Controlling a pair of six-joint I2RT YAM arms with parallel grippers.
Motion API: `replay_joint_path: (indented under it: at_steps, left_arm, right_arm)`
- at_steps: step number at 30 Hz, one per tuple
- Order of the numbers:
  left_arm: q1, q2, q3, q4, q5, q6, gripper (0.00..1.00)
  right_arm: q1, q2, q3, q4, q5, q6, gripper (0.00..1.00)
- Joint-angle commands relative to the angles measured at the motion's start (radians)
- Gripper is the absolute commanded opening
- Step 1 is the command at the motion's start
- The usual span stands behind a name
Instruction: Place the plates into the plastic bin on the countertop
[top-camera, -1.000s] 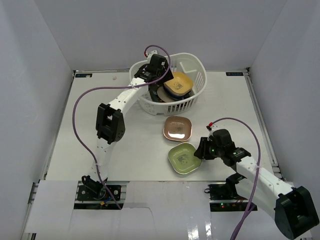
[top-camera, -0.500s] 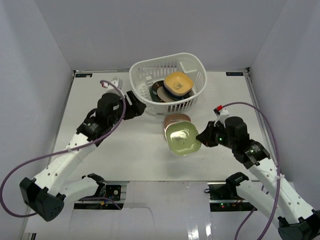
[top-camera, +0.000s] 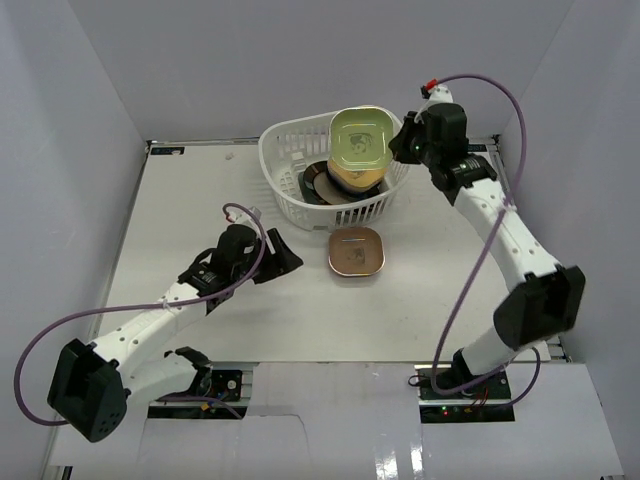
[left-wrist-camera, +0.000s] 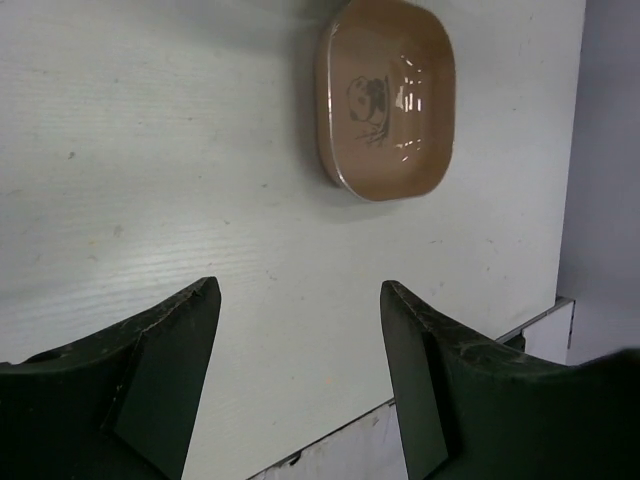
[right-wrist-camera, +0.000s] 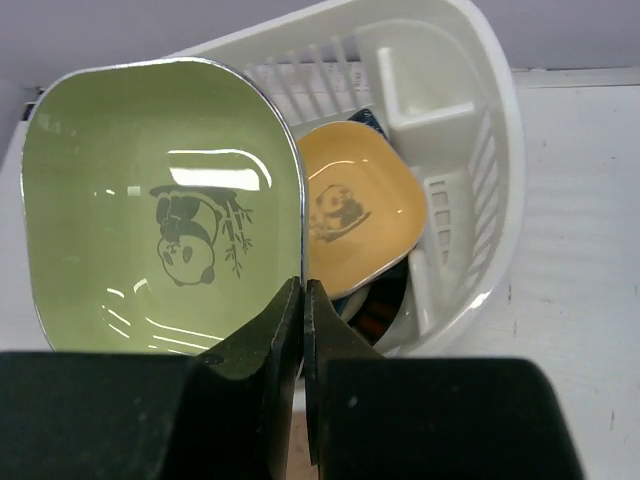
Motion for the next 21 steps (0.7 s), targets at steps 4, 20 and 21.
replay_joint_path:
  at_steps: [4, 20, 21]
  left_arm:
    - [-0.057, 0.167, -0.003, 0.197, 0.001, -0.043, 0.75]
    - [-0.162, 0.544, 0.158, 0.366, -0.116, -0.06, 0.75]
    - [-0.164, 0.562, 0.166, 0.374, -0.125, -0.062, 0.75]
  right_arm:
    - [-0.043, 0.248, 0.237, 0.007, 0.054, -0.029, 0.08]
    - [-0.045, 0.187, 0.087, 0.017, -0.1, -0.063, 0.68]
    - [-0.043, 0.146, 0.023, 0.046, -0.115, -0.046, 0.67]
